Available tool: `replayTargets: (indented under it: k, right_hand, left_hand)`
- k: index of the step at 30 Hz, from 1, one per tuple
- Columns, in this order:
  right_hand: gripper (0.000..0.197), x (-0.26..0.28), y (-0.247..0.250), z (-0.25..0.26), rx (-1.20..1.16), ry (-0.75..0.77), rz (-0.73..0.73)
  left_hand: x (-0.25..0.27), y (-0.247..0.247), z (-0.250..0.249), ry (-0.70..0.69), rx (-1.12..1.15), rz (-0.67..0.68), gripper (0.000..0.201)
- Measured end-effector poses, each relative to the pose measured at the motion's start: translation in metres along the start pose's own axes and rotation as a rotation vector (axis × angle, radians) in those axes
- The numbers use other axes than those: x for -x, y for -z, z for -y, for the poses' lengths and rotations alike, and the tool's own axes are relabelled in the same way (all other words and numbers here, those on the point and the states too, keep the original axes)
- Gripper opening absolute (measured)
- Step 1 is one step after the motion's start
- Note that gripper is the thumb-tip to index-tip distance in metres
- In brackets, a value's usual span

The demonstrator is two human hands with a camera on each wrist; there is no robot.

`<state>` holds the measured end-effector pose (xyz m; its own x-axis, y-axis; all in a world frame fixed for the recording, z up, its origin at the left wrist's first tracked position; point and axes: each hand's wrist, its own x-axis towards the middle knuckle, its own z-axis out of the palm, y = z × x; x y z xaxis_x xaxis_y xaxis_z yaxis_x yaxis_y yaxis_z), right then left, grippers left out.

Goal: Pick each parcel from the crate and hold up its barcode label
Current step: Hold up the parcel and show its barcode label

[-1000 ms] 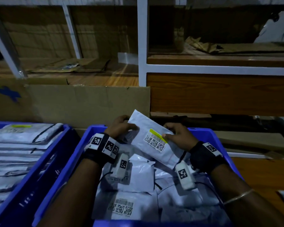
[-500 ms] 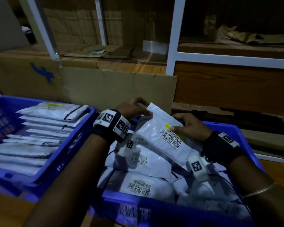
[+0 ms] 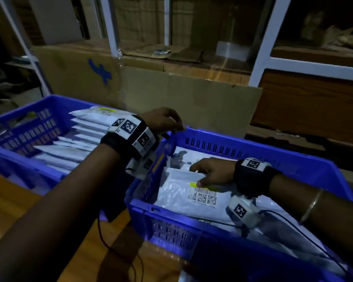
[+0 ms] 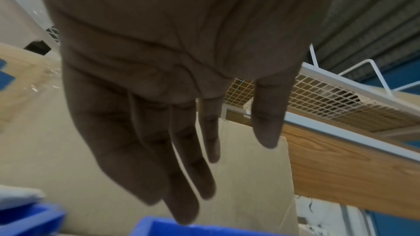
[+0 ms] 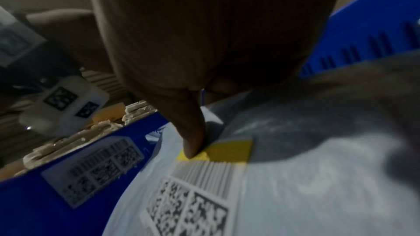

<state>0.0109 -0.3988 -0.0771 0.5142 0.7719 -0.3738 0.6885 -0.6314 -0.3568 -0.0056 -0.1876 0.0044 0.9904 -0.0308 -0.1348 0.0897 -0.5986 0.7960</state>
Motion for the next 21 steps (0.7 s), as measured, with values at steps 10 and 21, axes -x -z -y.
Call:
replayTargets:
  k: [10, 21]
  right_hand:
    - [0.043, -0.028, -0.024, 0.028, 0.083, -0.023, 0.15]
    - [0.046, -0.022, -0.024, 0.031, 0.219, -0.012, 0.111]
  left_hand:
    - [0.013, 0.0, 0.02, 0.018, -0.081, -0.026, 0.029]
    - [0.016, -0.011, 0.017, 0.043, -0.055, 0.021, 0.03]
